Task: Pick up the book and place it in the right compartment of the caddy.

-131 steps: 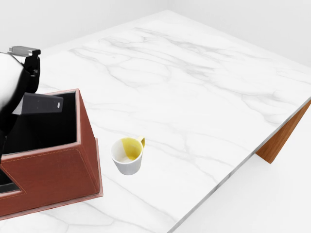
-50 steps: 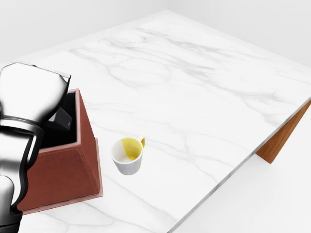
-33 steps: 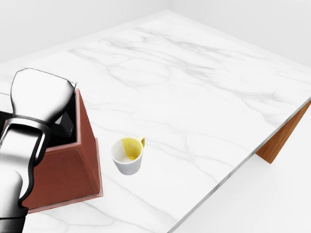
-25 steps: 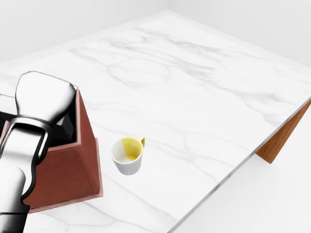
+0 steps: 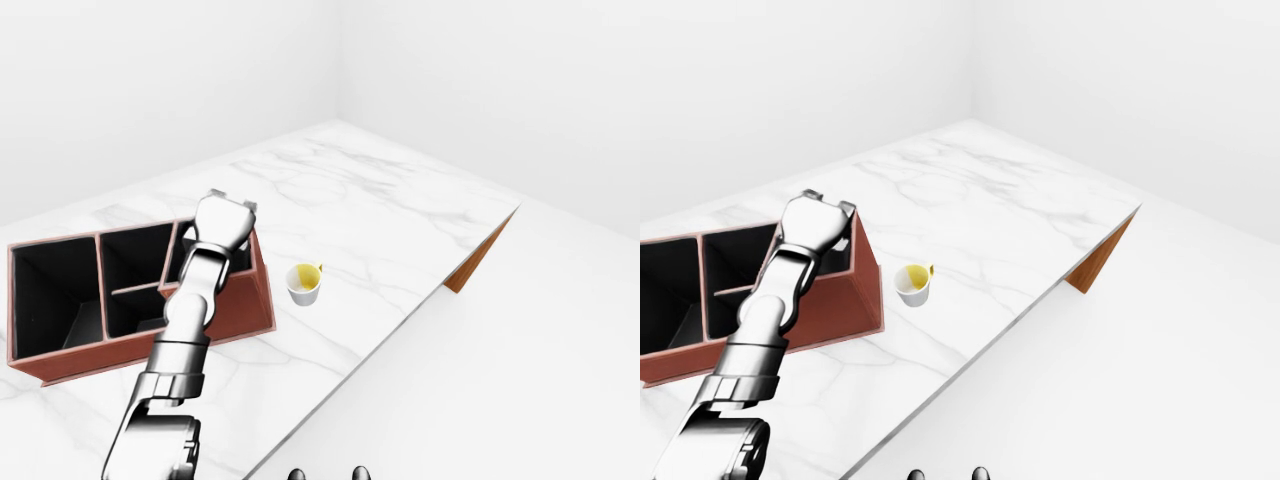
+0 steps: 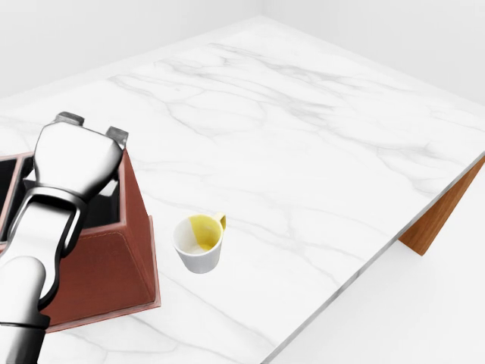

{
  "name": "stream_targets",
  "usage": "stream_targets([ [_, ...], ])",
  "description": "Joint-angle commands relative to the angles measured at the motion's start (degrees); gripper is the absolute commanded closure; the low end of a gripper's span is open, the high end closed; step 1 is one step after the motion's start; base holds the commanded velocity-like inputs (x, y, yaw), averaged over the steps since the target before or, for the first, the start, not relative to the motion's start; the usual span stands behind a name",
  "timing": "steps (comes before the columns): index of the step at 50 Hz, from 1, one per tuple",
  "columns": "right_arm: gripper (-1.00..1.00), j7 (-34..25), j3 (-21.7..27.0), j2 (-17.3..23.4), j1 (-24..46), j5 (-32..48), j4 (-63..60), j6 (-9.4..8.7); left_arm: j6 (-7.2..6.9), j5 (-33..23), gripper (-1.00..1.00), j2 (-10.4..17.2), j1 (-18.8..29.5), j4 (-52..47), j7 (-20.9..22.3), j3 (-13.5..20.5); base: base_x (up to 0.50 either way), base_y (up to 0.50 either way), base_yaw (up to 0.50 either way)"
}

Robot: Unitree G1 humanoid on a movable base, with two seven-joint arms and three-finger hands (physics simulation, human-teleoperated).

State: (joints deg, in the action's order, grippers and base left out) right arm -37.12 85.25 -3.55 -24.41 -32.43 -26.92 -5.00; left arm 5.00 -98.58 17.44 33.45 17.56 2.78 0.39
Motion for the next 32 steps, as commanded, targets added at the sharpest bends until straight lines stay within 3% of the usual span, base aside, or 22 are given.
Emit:
stream_targets([
  [1, -1.00, 0.03, -0.15, -0.03, 0.02, 0.28, 0.07, 0.00, 0.00, 1.43, -1.00, 0.73, -0.27, -3.73, 0.97, 1.28, 0.00, 0.00, 0.00],
  [7, -1.00, -0.12, -0.43, -0.12, 0.09, 0.52, 0.68, 0.00, 0.00, 1.91, -1.00, 2.00, -2.05, -13.35, 5.13, 3.51, 0.00, 0.00, 0.00],
  [15, -1.00, -0.14, -0.31, -0.14, 0.02, 0.27, 0.40, 0.00, 0.00, 4.84, -1.00, 4.61, -3.02, -34.87, 14.35, 9.82, 0.00, 0.00, 0.00],
  [19, -1.00, -0.03, -0.21, -0.09, -0.10, 0.06, 0.14, 0.00, -1.17, 7.38, -1.00, 6.25, -2.01, -42.54, 18.52, 12.29, 0.00, 0.00, 0.00],
  [25, -1.00, 0.04, 0.04, -0.02, -0.20, -0.28, -0.33, 0.00, -2.08, 11.63, -1.00, 9.48, -0.30, -50.06, 24.96, 14.91, 0.00, 0.00, 0.00],
  [32, -1.00, -0.15, 0.06, -0.10, -0.07, -0.13, -0.15, 0.00, -2.52, 12.92, -1.00, 10.05, 0.47, -53.38, 27.55, 14.68, 0.00, 0.00, 0.00],
])
